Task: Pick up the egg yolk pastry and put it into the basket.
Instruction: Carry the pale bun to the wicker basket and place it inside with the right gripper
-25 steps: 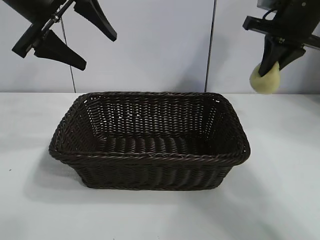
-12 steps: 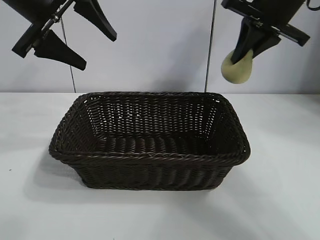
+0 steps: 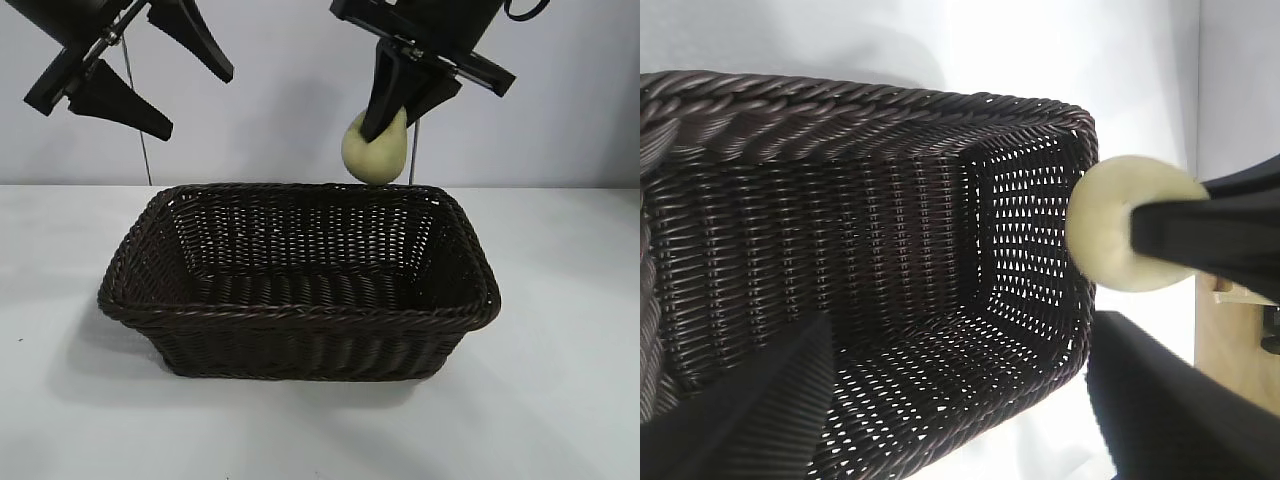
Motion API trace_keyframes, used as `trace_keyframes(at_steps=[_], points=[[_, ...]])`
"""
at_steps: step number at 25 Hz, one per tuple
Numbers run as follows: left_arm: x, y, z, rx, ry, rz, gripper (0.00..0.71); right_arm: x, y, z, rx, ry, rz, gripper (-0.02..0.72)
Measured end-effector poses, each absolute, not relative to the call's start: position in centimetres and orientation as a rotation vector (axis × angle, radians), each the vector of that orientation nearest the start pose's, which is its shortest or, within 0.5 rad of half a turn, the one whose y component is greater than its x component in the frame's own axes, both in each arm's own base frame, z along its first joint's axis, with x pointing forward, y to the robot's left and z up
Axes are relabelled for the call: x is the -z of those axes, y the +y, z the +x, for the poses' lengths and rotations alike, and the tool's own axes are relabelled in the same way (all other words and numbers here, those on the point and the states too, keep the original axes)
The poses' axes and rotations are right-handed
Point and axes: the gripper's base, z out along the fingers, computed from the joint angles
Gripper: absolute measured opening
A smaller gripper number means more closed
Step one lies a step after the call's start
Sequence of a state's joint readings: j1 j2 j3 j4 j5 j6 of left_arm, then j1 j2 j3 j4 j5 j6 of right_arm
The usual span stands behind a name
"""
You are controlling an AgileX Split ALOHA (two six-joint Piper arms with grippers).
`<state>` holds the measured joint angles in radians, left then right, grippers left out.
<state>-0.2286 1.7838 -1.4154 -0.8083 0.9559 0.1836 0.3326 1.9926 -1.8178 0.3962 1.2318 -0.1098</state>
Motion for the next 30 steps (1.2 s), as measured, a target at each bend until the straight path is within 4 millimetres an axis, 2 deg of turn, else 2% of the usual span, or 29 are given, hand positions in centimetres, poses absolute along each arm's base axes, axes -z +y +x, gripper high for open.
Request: trace_keyframes(at_steps=[3,11,15,17,20,23,25,30], points=[[-27.8,-13.9,35.8,1.031,2.658,0.054,0.517,-27.5,17.8,39.1,-0.609,2.850,-0.533,0.066],[-27.8,-13.9,35.8,1.031,2.658,0.054,0.517,-23.2,19.0,40.1,-0.627,2.949,-0.538,0.066],[-27.8,-13.9,35.8,1.031,2.658,0.054,0.517,-22.4,19.4,40.1,-0.630,2.961,-0.550,0.076],[-27.8,-13.9,35.8,1.031,2.658,0.054,0.517,-22.4,19.5,40.2,-0.633,2.949,-0.554,0.107],[-27.8,-13.9,35.8,1.031,2.658,0.054,0.517,-22.4,19.5,40.2,-0.632,2.941,-0.562,0.195],[-27.8,-13.9,35.8,1.031,2.658,0.054,0.517,-22.4,19.5,40.2,-0.636,2.941,-0.561,0.343],[-27.8,-13.9,35.8,1.031,2.658,0.055,0.517,-22.4,19.5,40.2,-0.638,2.940,-0.560,0.404],[-27.8,-13.9,35.8,1.032,2.659,0.056,0.517,-22.5,19.6,40.2,-0.647,2.940,-0.560,0.435]])
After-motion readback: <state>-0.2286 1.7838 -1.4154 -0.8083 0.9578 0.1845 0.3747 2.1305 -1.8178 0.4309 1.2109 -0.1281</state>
